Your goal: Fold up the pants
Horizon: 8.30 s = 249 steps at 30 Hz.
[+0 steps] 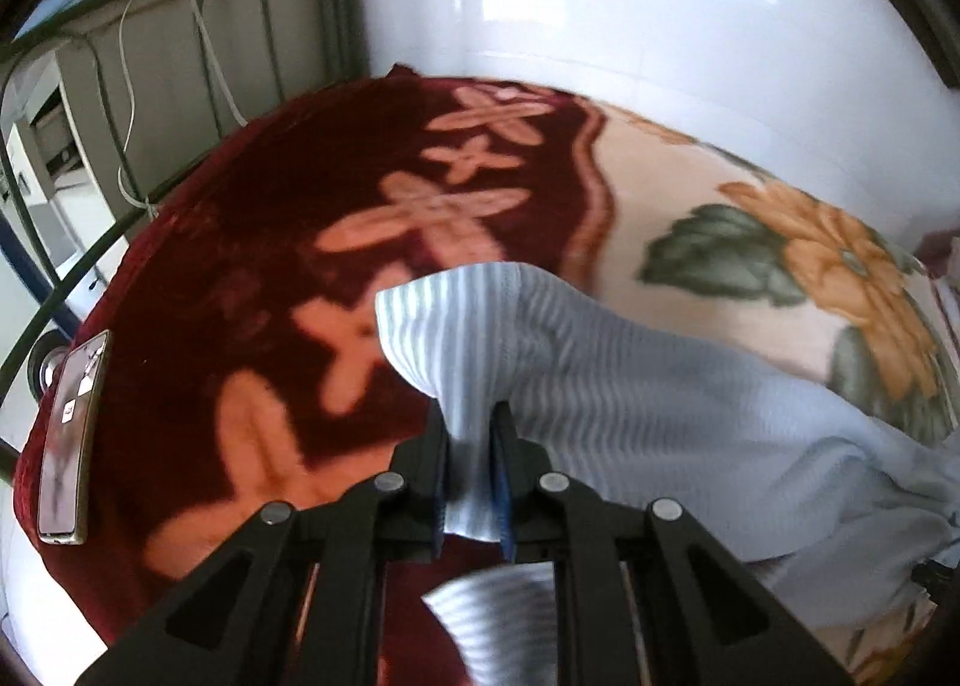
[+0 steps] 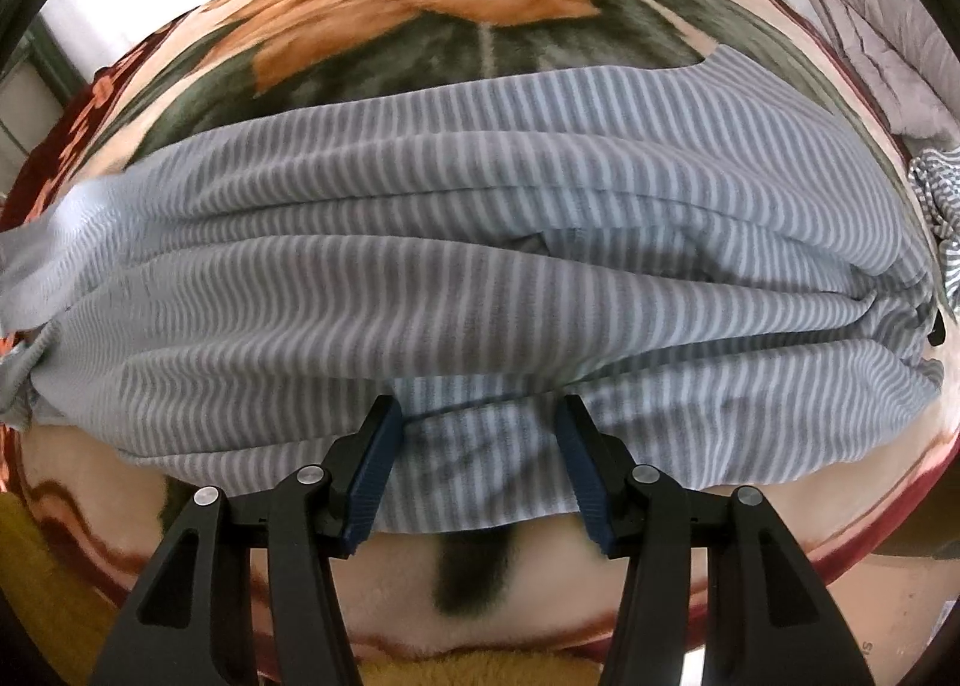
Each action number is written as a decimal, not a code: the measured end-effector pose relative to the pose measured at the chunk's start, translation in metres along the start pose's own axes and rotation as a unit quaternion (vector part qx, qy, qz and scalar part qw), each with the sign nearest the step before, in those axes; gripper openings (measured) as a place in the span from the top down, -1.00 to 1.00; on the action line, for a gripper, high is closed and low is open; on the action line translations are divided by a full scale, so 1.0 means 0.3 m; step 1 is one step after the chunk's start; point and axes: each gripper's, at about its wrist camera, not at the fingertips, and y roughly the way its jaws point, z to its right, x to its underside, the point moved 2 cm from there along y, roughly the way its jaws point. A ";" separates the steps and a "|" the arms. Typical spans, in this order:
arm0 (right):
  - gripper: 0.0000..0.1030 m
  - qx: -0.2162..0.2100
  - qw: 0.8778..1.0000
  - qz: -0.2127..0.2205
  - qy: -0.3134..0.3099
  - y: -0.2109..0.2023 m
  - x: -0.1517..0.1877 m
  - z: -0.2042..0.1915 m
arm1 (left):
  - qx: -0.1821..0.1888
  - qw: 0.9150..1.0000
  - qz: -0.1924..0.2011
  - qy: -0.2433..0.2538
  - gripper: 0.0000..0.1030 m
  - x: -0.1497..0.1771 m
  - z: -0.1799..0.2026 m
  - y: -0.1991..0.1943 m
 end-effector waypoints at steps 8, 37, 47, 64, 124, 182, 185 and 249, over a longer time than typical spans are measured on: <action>-0.06 -0.028 0.999 0.034 0.022 -0.105 -0.153 0.142 | -0.012 1.000 -0.009 0.020 0.74 0.025 0.023 0.054; 0.80 0.131 0.981 0.142 -0.004 -0.208 -0.532 0.320 | 0.004 0.999 0.020 -0.040 0.74 -0.050 -0.030 0.023; 0.80 0.112 0.973 0.196 0.042 -0.186 -0.778 0.349 | -0.011 0.996 0.080 -0.026 0.74 -0.188 -0.012 0.066; 0.26 0.187 0.973 0.133 0.010 0.063 -0.816 0.260 | -0.091 0.995 0.027 -0.013 -0.11 -0.145 -0.082 0.264; 0.13 -0.044 0.994 -0.033 0.096 0.019 0.127 -0.247 | 0.080 0.989 -0.127 -0.007 -0.18 0.165 -0.121 -0.009; 0.41 -0.101 0.978 -0.020 -0.180 -0.123 0.233 -0.600 | 0.015 0.990 -0.136 -0.029 -0.18 0.170 -0.342 -0.034; 0.41 -0.098 0.978 -0.022 -0.181 -0.114 0.230 -0.600 | 0.016 0.991 -0.132 -0.016 -0.18 0.167 -0.323 -0.056; 0.07 0.077 0.979 0.105 0.154 -0.263 -0.130 0.838 | 0.012 0.981 -0.170 0.091 -0.32 0.308 0.479 0.030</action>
